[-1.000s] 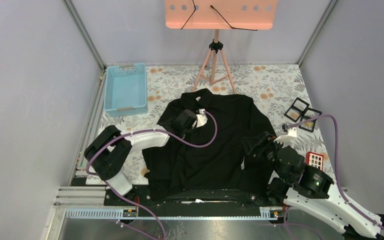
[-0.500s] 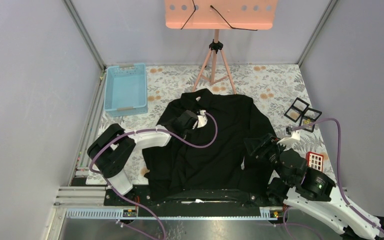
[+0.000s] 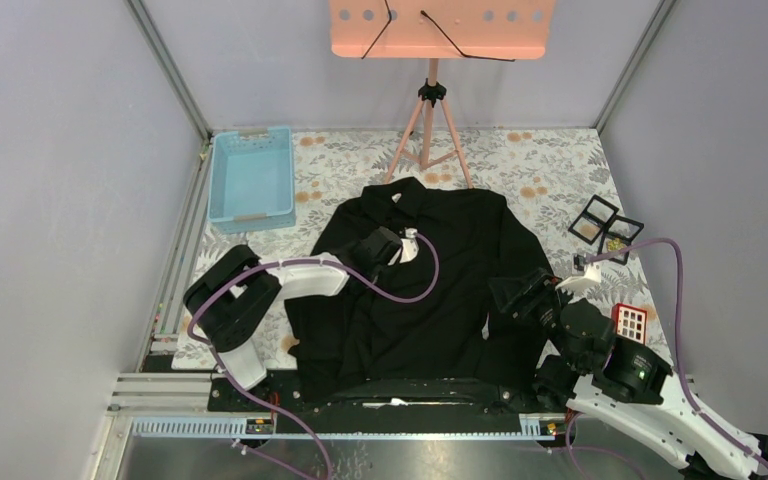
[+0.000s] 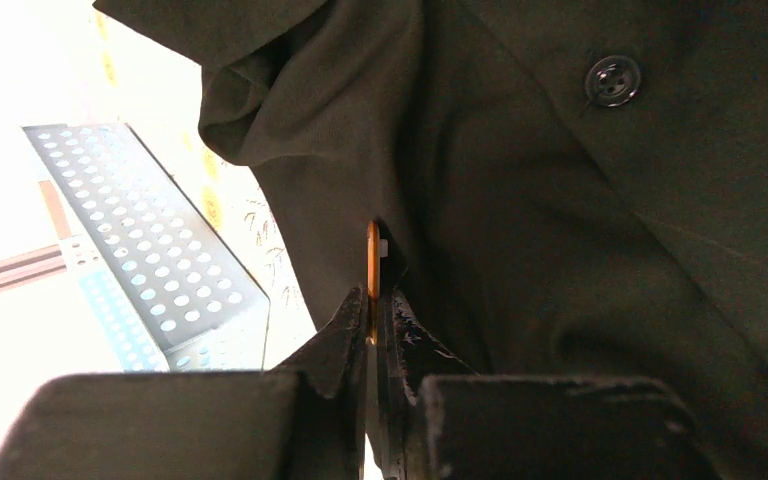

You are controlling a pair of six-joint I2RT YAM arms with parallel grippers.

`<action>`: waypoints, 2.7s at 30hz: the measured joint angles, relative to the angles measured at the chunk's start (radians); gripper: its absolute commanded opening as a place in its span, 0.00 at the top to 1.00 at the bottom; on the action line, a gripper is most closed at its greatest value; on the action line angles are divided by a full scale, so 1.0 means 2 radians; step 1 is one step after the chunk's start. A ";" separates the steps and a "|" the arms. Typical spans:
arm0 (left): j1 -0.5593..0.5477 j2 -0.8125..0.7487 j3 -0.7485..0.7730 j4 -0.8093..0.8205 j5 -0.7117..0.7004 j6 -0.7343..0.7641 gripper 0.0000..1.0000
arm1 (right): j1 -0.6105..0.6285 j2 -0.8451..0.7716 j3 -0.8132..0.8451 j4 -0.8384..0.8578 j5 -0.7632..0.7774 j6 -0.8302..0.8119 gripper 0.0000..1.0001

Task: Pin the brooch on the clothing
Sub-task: Pin the brooch to the clothes.

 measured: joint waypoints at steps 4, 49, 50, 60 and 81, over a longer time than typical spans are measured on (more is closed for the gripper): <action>-0.004 0.000 0.000 0.000 0.001 -0.001 1.00 | 0.000 -0.002 -0.002 -0.004 0.000 0.001 0.29; 0.002 -0.046 0.000 0.048 -0.019 -0.021 1.00 | 0.000 -0.015 -0.024 -0.019 0.000 0.031 0.29; 0.003 -0.043 0.000 0.052 -0.024 -0.014 1.00 | 0.000 -0.017 -0.024 -0.020 0.000 0.032 0.29; 0.003 -0.022 -0.010 0.054 -0.030 0.034 1.00 | 0.000 -0.054 -0.024 -0.044 0.013 0.039 0.29; -0.013 0.005 -0.025 0.052 0.008 0.082 1.00 | 0.000 -0.078 -0.024 -0.057 0.021 0.051 0.29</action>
